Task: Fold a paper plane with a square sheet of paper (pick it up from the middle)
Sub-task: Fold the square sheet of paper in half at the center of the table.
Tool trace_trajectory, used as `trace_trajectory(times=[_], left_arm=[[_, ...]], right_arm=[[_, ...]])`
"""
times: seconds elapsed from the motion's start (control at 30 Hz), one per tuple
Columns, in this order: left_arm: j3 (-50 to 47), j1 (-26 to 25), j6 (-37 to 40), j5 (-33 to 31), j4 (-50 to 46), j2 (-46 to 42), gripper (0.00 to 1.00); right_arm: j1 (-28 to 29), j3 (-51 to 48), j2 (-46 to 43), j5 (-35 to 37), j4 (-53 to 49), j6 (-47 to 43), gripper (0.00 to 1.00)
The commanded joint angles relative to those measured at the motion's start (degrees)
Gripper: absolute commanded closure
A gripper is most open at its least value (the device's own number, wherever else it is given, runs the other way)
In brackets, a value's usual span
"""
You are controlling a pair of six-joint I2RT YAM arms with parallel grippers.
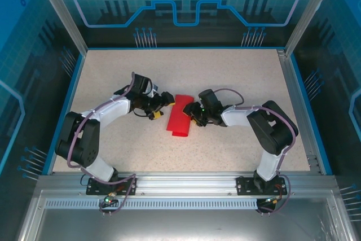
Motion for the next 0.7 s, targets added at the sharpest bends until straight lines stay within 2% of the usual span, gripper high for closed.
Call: trace_trajectory(times=[0.0, 0.2, 0.4, 0.57, 0.67], left_arm=[[-0.67, 0.27, 0.38, 2.51, 0.92, 0.72, 0.13], [0.82, 0.14, 1.51, 3.65, 0.40, 2.96, 0.13], [2.00, -0.42, 2.75, 3.98, -0.87, 5.07, 0.16], [1.82, -0.86, 2.48, 5.84, 0.62, 6.60, 0.25], [1.91, -1.46, 2.50, 7.66, 2.18, 6.98, 0.27]], right_arm=[[-0.26, 4.72, -1.87, -1.36, -8.48, -7.78, 0.41], [-0.62, 9.05, -0.06, -5.07, -14.90, -14.97, 0.34], [-1.58, 8.73, 0.07, -4.06, -17.28, -15.63, 0.37], [-3.08, 7.03, -0.78, -5.05, -15.82, -15.01, 0.37], [-3.42, 6.49, -0.98, -5.17, -15.68, -14.75, 0.37]])
